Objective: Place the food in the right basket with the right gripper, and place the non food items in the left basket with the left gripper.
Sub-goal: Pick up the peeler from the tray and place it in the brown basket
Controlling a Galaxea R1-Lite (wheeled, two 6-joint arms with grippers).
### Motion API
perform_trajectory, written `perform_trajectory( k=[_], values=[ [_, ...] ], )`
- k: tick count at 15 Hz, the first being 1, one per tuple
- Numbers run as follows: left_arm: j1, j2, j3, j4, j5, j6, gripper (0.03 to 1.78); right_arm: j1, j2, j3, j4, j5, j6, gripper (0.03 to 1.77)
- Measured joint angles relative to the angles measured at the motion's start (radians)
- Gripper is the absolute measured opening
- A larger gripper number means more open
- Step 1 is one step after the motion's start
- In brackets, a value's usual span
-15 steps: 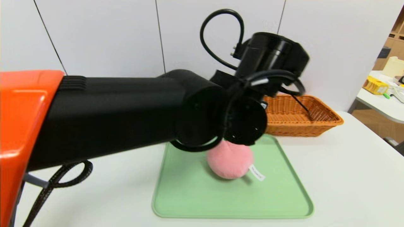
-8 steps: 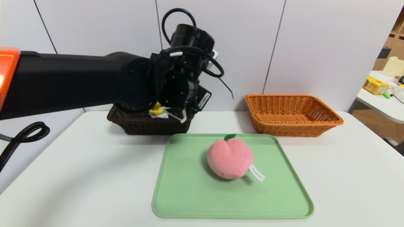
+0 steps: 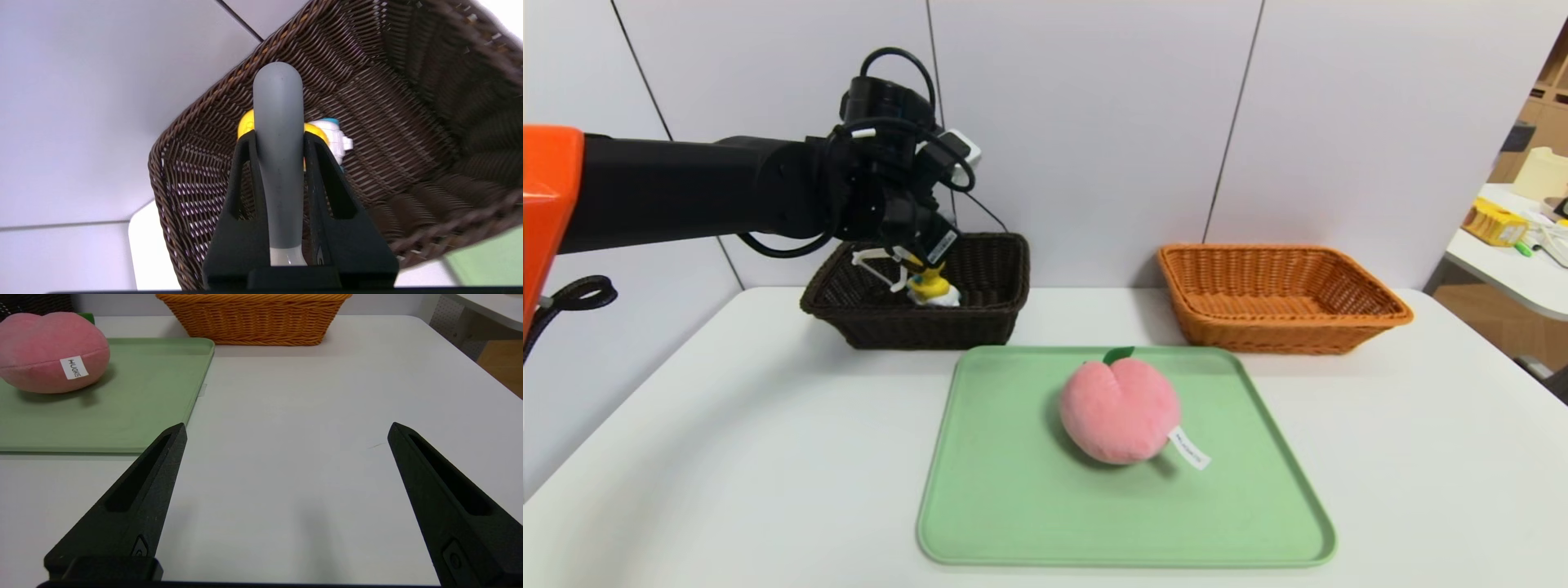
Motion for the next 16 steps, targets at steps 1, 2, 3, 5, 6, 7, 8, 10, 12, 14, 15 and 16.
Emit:
perform_trajectory(
  k=[1, 2, 3, 5, 6, 7, 8, 10, 12, 14, 15, 16],
  values=[
    [0.013, 0.016, -0.002, -0.008, -0.031, 0.034, 0.3, 0.0, 0.0, 0.0, 0.0, 0.0, 0.0, 1.7],
    [0.026, 0.032, -0.005, -0.025, -0.067, 0.061, 0.3, 0.0, 0.0, 0.0, 0.0, 0.0, 0.0, 1.7],
    [0.038, 0.049, -0.007, -0.05, -0.101, 0.085, 0.3, 0.0, 0.0, 0.0, 0.0, 0.0, 0.0, 1.7],
    [0.046, 0.083, -0.011, -0.104, -0.15, 0.119, 0.3, 0.0, 0.0, 0.0, 0.0, 0.0, 0.0, 1.7],
    [0.047, 0.097, -0.015, -0.126, -0.178, 0.13, 0.3, 0.0, 0.0, 0.0, 0.0, 0.0, 0.0, 1.7],
    [0.051, 0.11, -0.017, -0.147, -0.222, 0.147, 0.3, 0.0, 0.0, 0.0, 0.0, 0.0, 0.0, 1.7],
    [0.055, 0.121, -0.018, -0.166, -0.255, 0.164, 0.3, 0.0, 0.0, 0.0, 0.001, 0.0, 0.0, 1.7],
    [0.055, 0.134, -0.019, -0.171, -0.268, 0.173, 0.3, 0.0, 0.0, 0.0, 0.0, 0.0, 0.0, 1.7],
    [0.055, 0.14, -0.019, -0.171, -0.293, 0.187, 0.3, 0.0, 0.0, 0.0, 0.0, 0.0, 0.0, 1.7],
    [0.057, 0.145, -0.019, -0.17, -0.322, 0.211, 0.3, 0.0, 0.0, 0.0, 0.0, 0.0, 0.0, 1.7],
    [0.056, 0.147, -0.018, -0.169, -0.324, 0.212, 0.3, 0.0, 0.0, 0.0, 0.0, 0.0, 0.0, 1.7],
    [0.055, 0.148, -0.016, -0.167, -0.328, 0.213, 0.3, 0.0, 0.0, 0.0, 0.0, 0.0, 0.0, 1.7]
  ],
)
